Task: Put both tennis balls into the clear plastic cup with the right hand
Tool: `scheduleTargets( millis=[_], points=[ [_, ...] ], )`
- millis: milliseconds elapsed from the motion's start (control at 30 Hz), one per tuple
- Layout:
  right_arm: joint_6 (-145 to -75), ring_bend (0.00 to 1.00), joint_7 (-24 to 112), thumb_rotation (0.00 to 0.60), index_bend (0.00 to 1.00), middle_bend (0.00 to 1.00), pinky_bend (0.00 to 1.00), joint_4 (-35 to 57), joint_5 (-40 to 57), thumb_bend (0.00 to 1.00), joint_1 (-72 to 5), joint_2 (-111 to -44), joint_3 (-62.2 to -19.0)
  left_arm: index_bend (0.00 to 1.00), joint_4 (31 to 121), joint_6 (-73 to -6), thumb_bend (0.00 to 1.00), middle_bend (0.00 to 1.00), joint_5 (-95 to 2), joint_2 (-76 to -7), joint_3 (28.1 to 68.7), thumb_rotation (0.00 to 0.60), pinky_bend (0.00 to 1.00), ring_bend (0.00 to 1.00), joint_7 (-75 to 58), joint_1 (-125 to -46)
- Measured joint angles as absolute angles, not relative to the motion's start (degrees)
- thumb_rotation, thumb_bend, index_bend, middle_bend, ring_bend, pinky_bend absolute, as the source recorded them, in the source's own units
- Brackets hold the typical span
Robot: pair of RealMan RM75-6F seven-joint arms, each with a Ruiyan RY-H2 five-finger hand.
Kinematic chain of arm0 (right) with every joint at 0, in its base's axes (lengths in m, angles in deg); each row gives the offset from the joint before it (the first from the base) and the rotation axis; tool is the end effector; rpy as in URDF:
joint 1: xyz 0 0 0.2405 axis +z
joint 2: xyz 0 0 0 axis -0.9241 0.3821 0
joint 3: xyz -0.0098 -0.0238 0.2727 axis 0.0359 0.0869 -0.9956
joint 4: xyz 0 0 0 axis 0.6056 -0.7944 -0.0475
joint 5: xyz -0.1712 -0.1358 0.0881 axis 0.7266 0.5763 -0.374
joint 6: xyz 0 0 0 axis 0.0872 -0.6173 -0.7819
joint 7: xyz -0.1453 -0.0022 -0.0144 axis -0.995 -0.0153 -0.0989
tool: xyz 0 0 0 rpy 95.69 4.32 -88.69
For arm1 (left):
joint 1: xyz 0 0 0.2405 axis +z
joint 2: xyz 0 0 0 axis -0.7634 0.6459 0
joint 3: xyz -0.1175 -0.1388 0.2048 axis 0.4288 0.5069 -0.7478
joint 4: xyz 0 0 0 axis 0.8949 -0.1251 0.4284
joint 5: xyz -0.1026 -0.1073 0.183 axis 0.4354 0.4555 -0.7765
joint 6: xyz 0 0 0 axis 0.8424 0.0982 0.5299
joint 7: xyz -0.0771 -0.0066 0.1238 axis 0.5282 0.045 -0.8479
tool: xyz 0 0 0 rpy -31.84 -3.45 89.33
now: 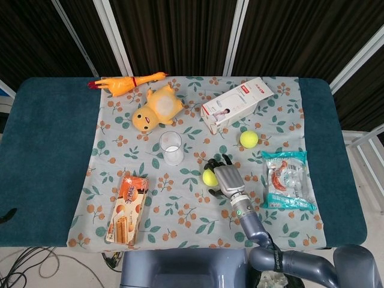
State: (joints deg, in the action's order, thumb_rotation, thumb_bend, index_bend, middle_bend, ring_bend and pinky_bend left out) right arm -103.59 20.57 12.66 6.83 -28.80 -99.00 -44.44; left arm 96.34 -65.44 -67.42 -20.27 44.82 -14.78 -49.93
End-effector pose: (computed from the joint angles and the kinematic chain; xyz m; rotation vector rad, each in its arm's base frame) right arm -0.1482 -0.3442 -0.1078 1.7336 -1.1183 0.9731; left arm -0.3542 0.1642 0.1764 -1.2595 -0.7839 -0.7653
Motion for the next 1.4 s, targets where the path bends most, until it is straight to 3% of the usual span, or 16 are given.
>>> scheduleTargets(
  millis=[133, 333, 700, 1033, 1400],
  points=[
    [-104.68, 0.56, 20.07, 0.6, 0.5, 0.36, 0.33, 10.68, 7.84, 0.4, -28.5, -99.98, -44.03, 0.09, 96.4, -65.42, 0.0, 0.0, -67.39, -20.19, 44.8, 0.6, 0.09, 0.0, -14.71, -49.93],
    [-106.31, 0.62, 20.07, 0.6, 0.57, 0.45, 0.45, 9.93, 8.55, 0.52, -28.3, -100.58, -44.55, 0.1, 96.38, -65.51, 0.0, 0.0, -67.09, -20.07, 44.94, 0.6, 0.1, 0.0, -14.45, -49.85],
    [-108.41, 0.63, 19.65, 0.6, 0.58, 0.46, 0.61, 20.72, 8.84, 0.52, -28.83, -92.7, -47.57, 0.1, 96.86, -65.56, 0.0, 0.0, -67.0, -19.6, 44.83, 0.6, 0.1, 0.0, -14.18, -49.66],
    [-108.38, 0.63, 16.82, 0.6, 0.58, 0.46, 0.71, 34.04, 4.95, 0.52, -26.93, -76.97, -56.73, 0.1, 97.1, -65.5, 0.0, 0.0, -67.36, -19.77, 44.6, 0.6, 0.1, 0.0, -14.76, -49.75],
    [-103.26, 0.63, 14.69, 0.6, 0.58, 0.46, 0.79, 35.37, -5.67, 0.52, -17.87, -75.61, -60.64, 0.1, 97.01, -65.53, 0.0, 0.0, -66.91, -19.45, 44.87, 0.6, 0.1, 0.0, -13.89, -49.67]
  ],
)
